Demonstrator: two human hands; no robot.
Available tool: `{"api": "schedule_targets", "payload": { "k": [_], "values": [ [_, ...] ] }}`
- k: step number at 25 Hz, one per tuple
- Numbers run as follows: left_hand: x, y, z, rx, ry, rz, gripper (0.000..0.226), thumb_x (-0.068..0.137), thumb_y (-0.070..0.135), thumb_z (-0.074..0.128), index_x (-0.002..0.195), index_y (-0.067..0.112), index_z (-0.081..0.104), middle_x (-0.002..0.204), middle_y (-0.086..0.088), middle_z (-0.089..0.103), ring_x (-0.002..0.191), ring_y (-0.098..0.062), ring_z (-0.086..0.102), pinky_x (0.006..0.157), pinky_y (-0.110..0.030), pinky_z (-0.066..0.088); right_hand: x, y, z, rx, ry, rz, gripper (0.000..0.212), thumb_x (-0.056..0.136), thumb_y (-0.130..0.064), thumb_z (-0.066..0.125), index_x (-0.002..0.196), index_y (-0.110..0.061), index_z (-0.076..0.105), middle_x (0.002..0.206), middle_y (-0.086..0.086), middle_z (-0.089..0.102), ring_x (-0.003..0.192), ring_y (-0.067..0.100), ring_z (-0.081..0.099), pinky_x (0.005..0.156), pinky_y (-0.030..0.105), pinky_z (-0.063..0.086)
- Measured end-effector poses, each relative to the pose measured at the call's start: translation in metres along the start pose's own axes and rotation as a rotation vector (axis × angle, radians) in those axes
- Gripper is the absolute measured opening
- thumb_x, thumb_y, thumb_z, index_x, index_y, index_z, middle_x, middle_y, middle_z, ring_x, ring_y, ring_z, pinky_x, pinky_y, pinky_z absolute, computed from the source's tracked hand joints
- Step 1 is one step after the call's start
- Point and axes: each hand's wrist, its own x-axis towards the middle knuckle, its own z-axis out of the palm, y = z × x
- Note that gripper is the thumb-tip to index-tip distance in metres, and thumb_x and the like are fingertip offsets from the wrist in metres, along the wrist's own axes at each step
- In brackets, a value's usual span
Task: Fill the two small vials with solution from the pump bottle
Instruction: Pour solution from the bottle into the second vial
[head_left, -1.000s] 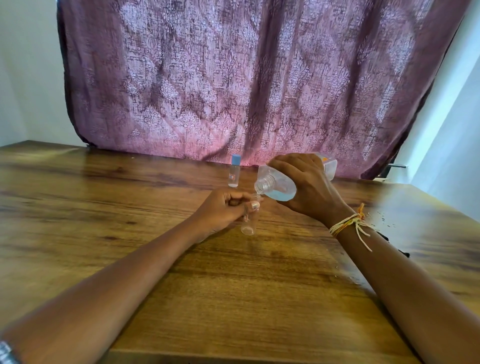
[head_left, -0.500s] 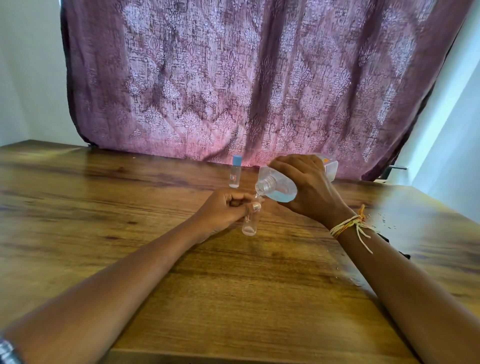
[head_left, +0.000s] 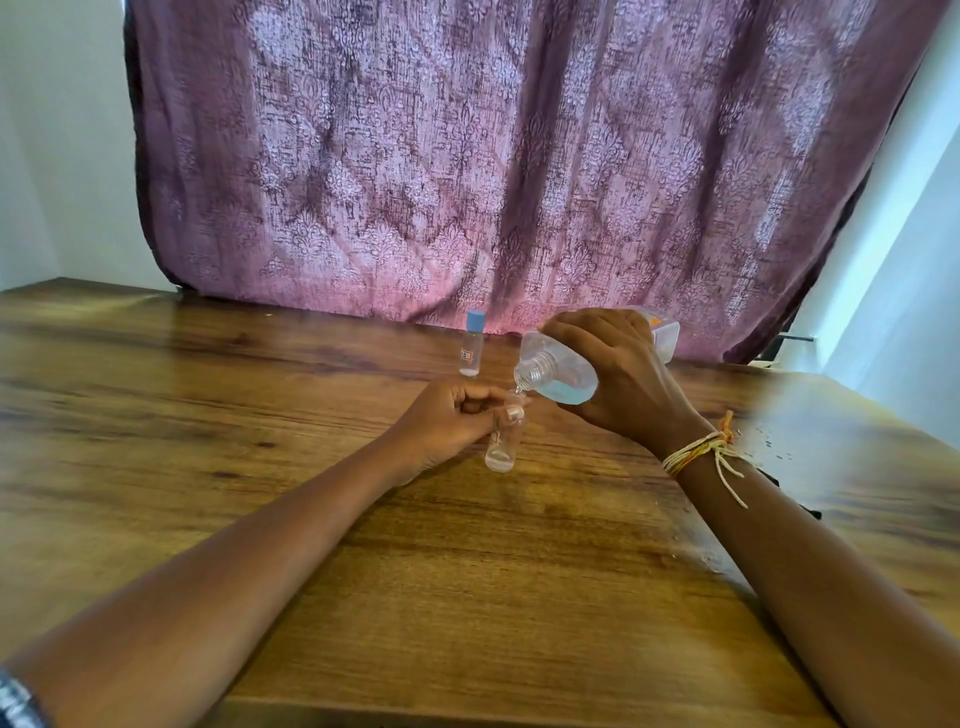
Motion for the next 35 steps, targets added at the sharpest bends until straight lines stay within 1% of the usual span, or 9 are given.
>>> {"api": "schedule_targets", "payload": {
  "k": [8,11,16,20,22,24,29,33,35],
  "values": [
    [-0.0012,0.0002,0.0,-0.027,-0.001,-0.028,0.025,0.086,0.014,0.068,0.111,0.01,0.071,0.103,-0.006,0.076,0.098,-0.015,0.071,0.081,-0.025,0.058,0.0001,-0.0003,0.0003,0.005,0.012,-0.009,0.05,0.082,-0.047,0.068,0.121,-0.017,0.062,0.119,0.004,0.066,0.11,0.028,0.062,0.088,0.052,0.044],
    [-0.001,0.0003,0.0,-0.026,0.005,-0.032,0.025,0.086,0.014,0.068,0.11,0.01,0.071,0.104,-0.01,0.075,0.098,-0.02,0.071,0.083,-0.03,0.058,0.0003,-0.0011,0.0001,0.001,0.017,-0.015,0.05,0.082,-0.047,0.068,0.121,-0.016,0.062,0.119,0.004,0.067,0.109,0.029,0.062,0.088,0.051,0.044],
    [-0.0013,0.0001,-0.0006,-0.029,0.005,-0.044,0.025,0.086,0.014,0.068,0.11,0.01,0.071,0.103,-0.011,0.076,0.098,-0.021,0.071,0.083,-0.031,0.059,0.0006,-0.0011,-0.0006,-0.014,0.0,-0.016,0.052,0.081,-0.047,0.068,0.122,-0.015,0.062,0.12,0.006,0.067,0.109,0.03,0.062,0.089,0.051,0.043],
    [-0.0021,0.0012,-0.0001,-0.062,0.001,-0.057,0.018,0.085,0.014,0.069,0.101,0.02,0.074,0.099,-0.002,0.077,0.093,-0.013,0.072,0.075,-0.024,0.058,0.001,-0.0024,-0.0018,-0.007,0.009,-0.014,0.051,0.082,-0.048,0.067,0.12,-0.015,0.064,0.118,0.005,0.067,0.109,0.03,0.062,0.087,0.053,0.044],
    [-0.0025,0.0019,0.0002,-0.063,0.005,-0.062,0.017,0.085,0.014,0.07,0.098,0.024,0.074,0.099,0.0,0.077,0.093,-0.013,0.072,0.078,-0.027,0.059,0.0013,-0.0035,-0.0022,-0.001,0.014,-0.014,0.049,0.083,-0.049,0.066,0.119,-0.015,0.064,0.117,0.005,0.067,0.108,0.029,0.062,0.086,0.054,0.044],
    [-0.0025,0.0018,0.0001,-0.054,0.01,-0.065,0.017,0.084,0.015,0.07,0.1,0.021,0.074,0.101,-0.004,0.076,0.095,-0.017,0.071,0.082,-0.032,0.059,0.0014,-0.004,-0.0028,0.002,0.015,-0.013,0.049,0.083,-0.049,0.065,0.119,-0.016,0.064,0.117,0.004,0.067,0.108,0.029,0.062,0.086,0.054,0.044],
    [-0.0016,0.0019,0.0005,-0.037,0.028,-0.074,0.027,0.084,0.013,0.07,0.11,0.005,0.071,0.107,-0.015,0.074,0.1,-0.024,0.07,0.083,-0.032,0.058,0.0012,-0.0035,-0.0029,-0.006,0.009,-0.009,0.053,0.083,-0.053,0.062,0.12,-0.016,0.064,0.119,0.005,0.067,0.11,0.028,0.061,0.087,0.053,0.044],
    [-0.0007,0.0007,0.0001,-0.028,0.028,-0.081,0.027,0.085,0.011,0.069,0.111,0.004,0.07,0.109,-0.015,0.073,0.104,-0.028,0.069,0.089,-0.04,0.057,0.0014,-0.0017,-0.0015,-0.015,0.016,-0.013,0.052,0.084,-0.053,0.063,0.12,-0.016,0.064,0.119,0.003,0.067,0.109,0.027,0.062,0.087,0.053,0.043],
    [-0.001,0.0004,0.0,-0.028,0.029,-0.083,0.026,0.085,0.01,0.069,0.11,0.006,0.07,0.107,-0.013,0.074,0.104,-0.028,0.069,0.089,-0.039,0.057,0.0013,-0.001,-0.0004,-0.02,0.017,-0.014,0.052,0.084,-0.053,0.064,0.12,-0.016,0.064,0.119,0.003,0.067,0.11,0.027,0.061,0.087,0.052,0.043]
  ]
}}
